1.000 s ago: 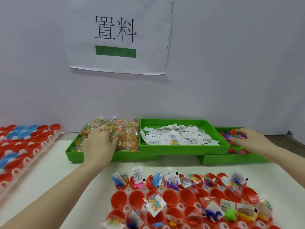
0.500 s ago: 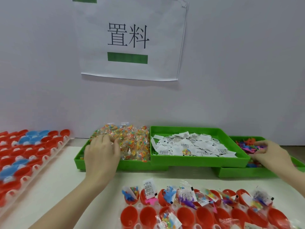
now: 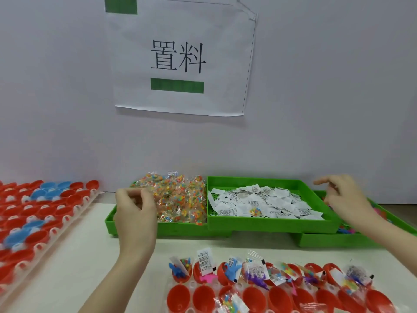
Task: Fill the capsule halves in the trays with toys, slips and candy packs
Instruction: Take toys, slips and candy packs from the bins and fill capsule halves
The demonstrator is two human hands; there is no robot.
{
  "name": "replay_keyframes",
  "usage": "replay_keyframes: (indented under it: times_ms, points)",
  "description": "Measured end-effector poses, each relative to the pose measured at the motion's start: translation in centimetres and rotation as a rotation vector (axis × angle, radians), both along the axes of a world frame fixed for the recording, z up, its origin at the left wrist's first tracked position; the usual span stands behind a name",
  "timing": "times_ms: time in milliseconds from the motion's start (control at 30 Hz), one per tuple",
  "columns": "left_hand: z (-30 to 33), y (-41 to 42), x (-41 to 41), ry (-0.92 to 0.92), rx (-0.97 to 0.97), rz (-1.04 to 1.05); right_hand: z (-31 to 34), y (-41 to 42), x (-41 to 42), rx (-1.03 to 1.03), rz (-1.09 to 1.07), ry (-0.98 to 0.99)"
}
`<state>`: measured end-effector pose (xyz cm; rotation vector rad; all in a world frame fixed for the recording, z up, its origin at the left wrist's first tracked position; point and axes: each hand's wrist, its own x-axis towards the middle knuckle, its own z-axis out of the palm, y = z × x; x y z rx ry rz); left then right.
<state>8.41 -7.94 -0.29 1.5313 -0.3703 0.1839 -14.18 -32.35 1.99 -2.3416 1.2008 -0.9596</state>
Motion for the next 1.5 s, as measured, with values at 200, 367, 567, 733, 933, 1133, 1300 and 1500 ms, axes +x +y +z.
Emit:
replay_keyframes:
  times_ms: [200,367,567,733,933,1133,1300,1500]
  points:
    - [1.0,1.3,-1.5,0.078,-0.141,-0.126,-0.2,2.0,3.2,0.088,0.15,0.358]
    - [1.3,1.5,-1.8,0.076,-0.173,-0.159,-0.8,2.0,3.6,0.2,0.143,0.458]
    - [1.8,1.7,-1.8,0.068,-0.18,-0.185,-0.6,1.8,3.9,0.163,0.117,0.346]
    - [1.6,1.5,-1.9,0.073,-0.19,-0.228,-0.7,2.2,3.6,0.014,0.079,0.222]
    - [2.8,1.9,-3.3,0.101,-0.223,-0.405,1.5,4.6,2.4,-0.073,0.005,-0.213]
    - [5.4,2.4,-7.7,0.234,-0.228,-0.716,4.7,12.7,-1.0,0.54,0.312,-0.629]
    - [5.8,4.1,-12.8,0.298,-0.092,-0.897,5.7,18.6,-4.9,0.547,0.549,-0.496]
    - [7.1,7.5,-17.9,0.402,0.002,-1.145,6.7,23.2,-7.5,0.263,0.476,-0.354]
